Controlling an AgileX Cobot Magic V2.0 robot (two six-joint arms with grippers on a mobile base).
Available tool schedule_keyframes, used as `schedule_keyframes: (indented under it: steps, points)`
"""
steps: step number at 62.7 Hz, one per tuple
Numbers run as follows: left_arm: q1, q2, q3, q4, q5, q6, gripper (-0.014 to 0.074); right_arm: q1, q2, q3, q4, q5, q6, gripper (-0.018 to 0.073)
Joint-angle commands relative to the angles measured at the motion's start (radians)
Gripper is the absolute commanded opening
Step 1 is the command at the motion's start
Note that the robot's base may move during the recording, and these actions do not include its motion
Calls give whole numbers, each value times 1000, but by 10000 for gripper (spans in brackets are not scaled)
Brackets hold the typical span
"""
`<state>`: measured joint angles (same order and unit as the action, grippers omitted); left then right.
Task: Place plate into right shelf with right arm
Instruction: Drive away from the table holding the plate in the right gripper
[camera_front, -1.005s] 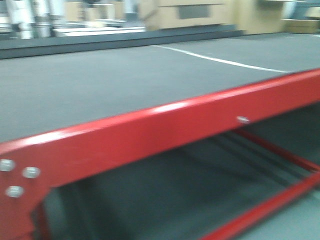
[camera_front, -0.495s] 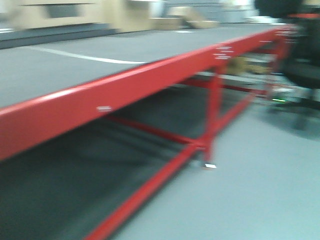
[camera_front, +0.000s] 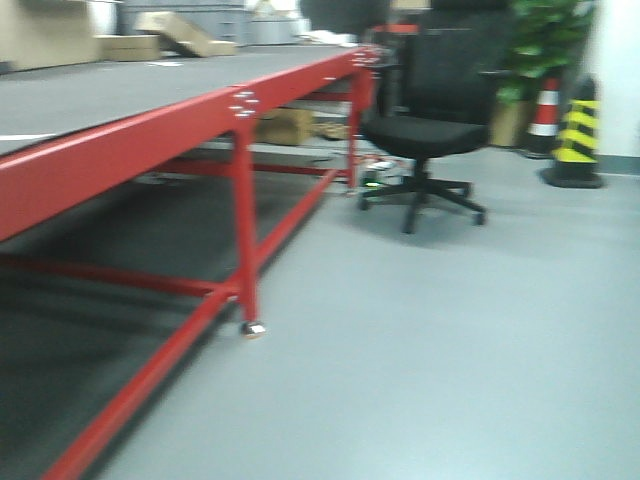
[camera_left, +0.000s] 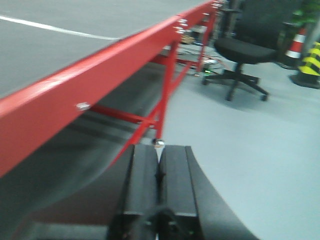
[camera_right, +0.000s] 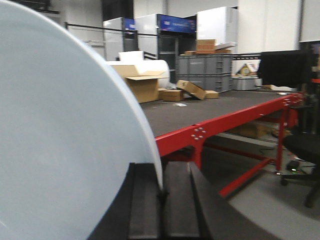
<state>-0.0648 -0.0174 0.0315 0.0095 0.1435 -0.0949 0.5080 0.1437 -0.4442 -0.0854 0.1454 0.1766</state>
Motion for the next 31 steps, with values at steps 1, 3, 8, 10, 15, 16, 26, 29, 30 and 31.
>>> schedule_keyframes:
  steps: [1,3,8,10,15,16,26,29,30,31]
  points:
    - [-7,-4,10,-2,-84,-6,-47,-3,14,-28,-10,-101,2,56]
    - [-7,-4,10,-2,-84,-6,-47,-3,14,-28,-10,-101,2,56]
    - [-7,-4,10,-2,-84,-6,-47,-3,14,-28,-10,-101,2,56]
    - [-7,-4,10,-2,-84,-6,-47,-3,14,-28,-10,-101,2,56]
    - [-7,-4,10,-2,-84,-6,-47,-3,14,-28,-10,-101,2,56]
    - [-7,-4,10,-2,-84,-6,-47,-3,14,-28,-10,-101,2,56]
    - [-7,-4,10,-2,-84,-6,-47,-3,14,-28,-10,-101,2,56]
    - [-7,-4,10,-2,-84,-6,-47,-3,14,-28,-10,-101,2,56]
    - [-7,-4,10,-2,-84,-6,-47,-3,14,-28,-10,-101,2,56]
    - [-7,-4,10,-2,-84,-6,-47,-3,14,-28,-10,-101,2,56]
